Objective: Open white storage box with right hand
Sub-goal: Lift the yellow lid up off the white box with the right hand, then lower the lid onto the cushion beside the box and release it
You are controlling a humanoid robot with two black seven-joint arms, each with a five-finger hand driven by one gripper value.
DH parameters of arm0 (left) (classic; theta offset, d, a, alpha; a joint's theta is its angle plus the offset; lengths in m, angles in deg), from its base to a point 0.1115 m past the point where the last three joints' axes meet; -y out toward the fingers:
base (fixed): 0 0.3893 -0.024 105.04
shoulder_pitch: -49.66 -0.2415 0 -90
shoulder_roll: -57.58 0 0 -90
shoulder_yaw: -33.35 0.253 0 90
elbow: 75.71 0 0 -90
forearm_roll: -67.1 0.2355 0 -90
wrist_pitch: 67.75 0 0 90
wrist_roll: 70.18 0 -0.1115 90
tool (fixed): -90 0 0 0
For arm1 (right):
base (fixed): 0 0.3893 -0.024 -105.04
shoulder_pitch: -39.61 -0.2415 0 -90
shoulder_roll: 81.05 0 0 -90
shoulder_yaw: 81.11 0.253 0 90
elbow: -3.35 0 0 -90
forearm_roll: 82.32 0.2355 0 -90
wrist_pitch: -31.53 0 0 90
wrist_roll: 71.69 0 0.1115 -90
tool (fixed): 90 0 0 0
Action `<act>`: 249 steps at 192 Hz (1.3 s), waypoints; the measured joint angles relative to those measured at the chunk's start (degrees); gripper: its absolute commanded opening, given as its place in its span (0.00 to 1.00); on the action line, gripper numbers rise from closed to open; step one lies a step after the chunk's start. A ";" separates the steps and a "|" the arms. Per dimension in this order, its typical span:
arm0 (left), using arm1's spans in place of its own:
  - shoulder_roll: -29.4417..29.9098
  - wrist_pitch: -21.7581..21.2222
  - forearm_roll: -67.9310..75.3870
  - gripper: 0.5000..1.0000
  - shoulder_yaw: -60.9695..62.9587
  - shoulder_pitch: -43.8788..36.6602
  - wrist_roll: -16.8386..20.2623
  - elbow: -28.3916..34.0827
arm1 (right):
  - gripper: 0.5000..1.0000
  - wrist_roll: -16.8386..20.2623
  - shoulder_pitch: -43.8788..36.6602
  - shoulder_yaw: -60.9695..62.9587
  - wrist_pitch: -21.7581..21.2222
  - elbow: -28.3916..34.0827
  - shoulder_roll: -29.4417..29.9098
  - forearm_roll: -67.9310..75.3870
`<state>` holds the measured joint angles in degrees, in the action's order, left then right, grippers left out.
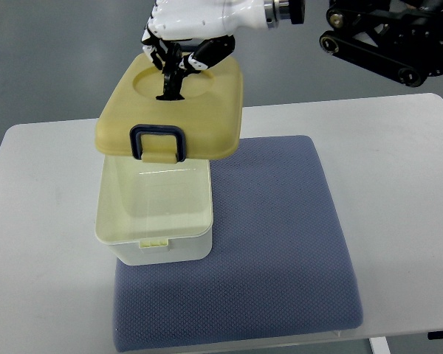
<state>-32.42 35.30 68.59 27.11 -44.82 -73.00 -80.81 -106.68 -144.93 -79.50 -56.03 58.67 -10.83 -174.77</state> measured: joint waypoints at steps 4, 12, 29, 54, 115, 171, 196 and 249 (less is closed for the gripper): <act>0.00 0.00 0.00 1.00 0.00 0.00 0.00 0.00 | 0.00 0.00 0.16 0.06 0.42 0.02 -1.24 0.00; 0.00 -0.01 0.00 1.00 0.00 0.00 0.00 0.00 | 0.00 -0.01 0.43 0.08 1.07 0.03 -3.28 0.00; 0.00 -0.01 0.00 1.00 0.00 0.00 0.00 0.00 | 0.00 0.00 1.83 -0.20 2.04 0.04 -7.39 -0.13; 0.00 -0.01 0.00 1.00 0.00 0.00 0.00 0.00 | 0.00 -0.01 6.38 -0.60 3.79 0.04 -11.79 -0.68; 0.00 0.01 0.00 1.00 0.00 0.00 0.00 0.00 | 0.00 -0.01 16.69 -1.71 9.68 -0.13 -17.19 -1.23; 0.00 0.01 0.00 1.00 0.00 -0.01 0.00 0.00 | 0.00 -0.01 24.96 -9.97 23.14 -2.68 -16.98 -1.16; 0.00 0.01 0.00 1.00 0.00 -0.01 0.00 0.00 | 0.00 -0.01 26.68 -10.87 24.85 -3.22 -15.99 -1.14; 0.00 0.01 0.00 1.00 0.00 -0.01 0.00 0.00 | 0.00 -0.01 27.85 -11.02 25.51 -2.72 -12.42 -1.14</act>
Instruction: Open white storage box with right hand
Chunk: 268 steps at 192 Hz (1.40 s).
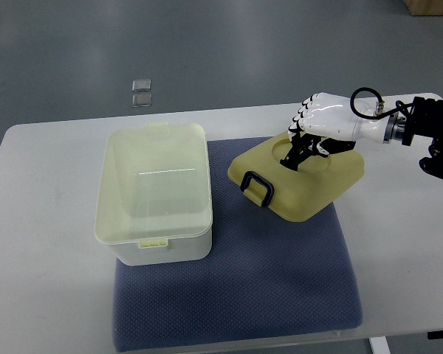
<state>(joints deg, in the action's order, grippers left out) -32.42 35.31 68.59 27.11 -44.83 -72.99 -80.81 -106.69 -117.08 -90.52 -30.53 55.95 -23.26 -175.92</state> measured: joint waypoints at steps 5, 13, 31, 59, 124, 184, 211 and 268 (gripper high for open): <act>0.00 0.00 0.00 1.00 0.00 0.00 0.00 0.00 | 0.00 0.00 0.02 0.00 0.12 0.08 0.37 0.00; 0.00 0.00 0.00 1.00 0.00 0.00 0.00 0.00 | 0.00 0.00 0.07 0.00 0.21 0.13 0.81 0.00; 0.00 0.00 0.00 1.00 0.00 0.00 0.00 0.00 | 0.00 0.00 0.46 0.00 0.35 0.23 1.65 0.00; 0.00 0.00 0.00 1.00 0.00 0.00 0.00 0.00 | 0.77 0.00 1.58 0.10 1.31 0.75 2.71 0.08; 0.00 -0.01 0.00 1.00 0.00 0.00 0.00 0.00 | 0.86 0.00 2.81 0.19 3.50 4.58 3.31 0.60; 0.00 -0.01 0.00 1.00 0.00 0.00 0.00 0.00 | 0.86 0.01 0.52 0.47 -9.62 5.17 0.06 0.98; 0.00 -0.01 0.00 1.00 0.00 0.00 0.00 0.00 | 0.86 0.01 -1.75 1.04 -15.45 5.23 -1.90 1.36; 0.00 -0.03 0.00 1.00 0.00 0.00 0.00 0.00 | 0.87 0.02 -3.13 8.39 -27.21 4.90 -6.01 12.93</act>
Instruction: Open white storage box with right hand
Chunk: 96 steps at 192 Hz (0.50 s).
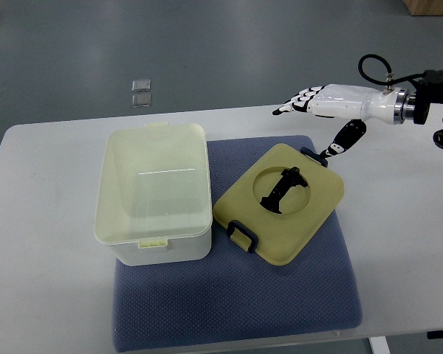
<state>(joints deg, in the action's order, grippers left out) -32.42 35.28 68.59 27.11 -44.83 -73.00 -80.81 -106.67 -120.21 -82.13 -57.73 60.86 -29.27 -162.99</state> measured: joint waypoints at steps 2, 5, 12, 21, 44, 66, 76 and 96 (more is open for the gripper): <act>0.00 0.00 0.00 1.00 0.00 0.00 0.00 0.00 | 0.87 0.00 0.00 0.36 -0.40 -0.06 -0.07 0.62; 0.00 0.00 0.00 1.00 0.00 0.00 0.00 0.00 | 0.87 0.00 0.00 0.92 -0.98 -0.16 -0.18 1.57; 0.00 0.00 0.00 1.00 0.00 0.00 0.00 0.00 | 0.87 0.00 0.05 2.23 -2.34 -0.34 -0.42 4.00; 0.00 0.00 0.00 1.00 0.00 0.00 0.00 0.00 | 0.87 0.00 0.31 3.81 -4.24 -0.56 -0.67 7.75; 0.00 0.00 0.00 1.00 0.00 0.00 0.00 0.00 | 0.87 -0.01 1.23 5.81 -8.80 -1.89 -0.64 21.38; 0.00 0.00 0.00 1.00 0.00 0.00 0.00 0.00 | 0.87 -0.01 2.68 6.20 -11.36 -2.74 0.35 37.54; 0.00 0.02 0.00 1.00 0.00 0.00 0.00 0.00 | 0.87 0.94 3.48 6.35 -12.24 -2.91 1.03 44.99; 0.00 0.03 0.00 1.00 0.00 0.00 0.00 0.00 | 0.87 5.87 4.64 7.29 -13.83 -3.53 2.26 57.21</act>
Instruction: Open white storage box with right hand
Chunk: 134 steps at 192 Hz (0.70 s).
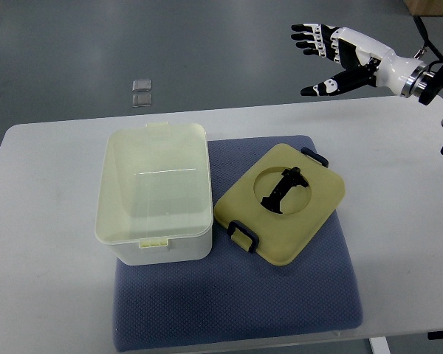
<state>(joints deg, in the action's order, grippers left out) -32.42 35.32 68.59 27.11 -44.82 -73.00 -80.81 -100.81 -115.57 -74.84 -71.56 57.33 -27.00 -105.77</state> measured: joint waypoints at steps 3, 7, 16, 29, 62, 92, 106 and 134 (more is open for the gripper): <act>0.00 0.00 0.00 1.00 0.00 0.00 0.00 0.00 | 0.87 0.79 0.15 0.24 -0.26 -0.13 0.15 1.55; 0.00 0.00 0.00 1.00 0.00 0.00 0.00 0.00 | 0.87 1.83 0.36 0.58 -0.63 -0.29 0.33 3.53; 0.00 0.00 0.00 1.00 0.00 0.00 0.00 0.00 | 0.87 4.23 0.85 1.37 -1.56 -0.60 0.72 7.72; 0.00 0.00 0.00 1.00 0.00 0.00 0.00 0.00 | 0.87 7.84 1.53 2.54 -2.90 -1.18 1.50 13.79; 0.00 0.00 0.00 1.00 0.00 0.00 0.00 0.00 | 0.87 15.06 2.76 3.77 -4.05 -3.26 3.02 28.46; 0.00 0.00 0.00 1.00 0.00 0.00 0.00 0.00 | 0.87 19.46 4.45 4.59 -4.12 -5.86 4.72 39.56; 0.00 0.00 0.00 1.00 0.00 0.00 0.00 0.00 | 0.87 21.13 5.41 5.73 -4.26 -6.36 6.05 41.38; 0.00 0.00 0.00 1.00 0.00 0.00 0.00 0.00 | 0.87 22.96 7.55 7.48 -5.38 -6.52 7.84 42.23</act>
<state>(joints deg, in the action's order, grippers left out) -32.42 35.31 68.58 27.11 -44.83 -72.99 -80.81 -77.85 -108.02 -67.36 -76.94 50.80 -19.16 -63.55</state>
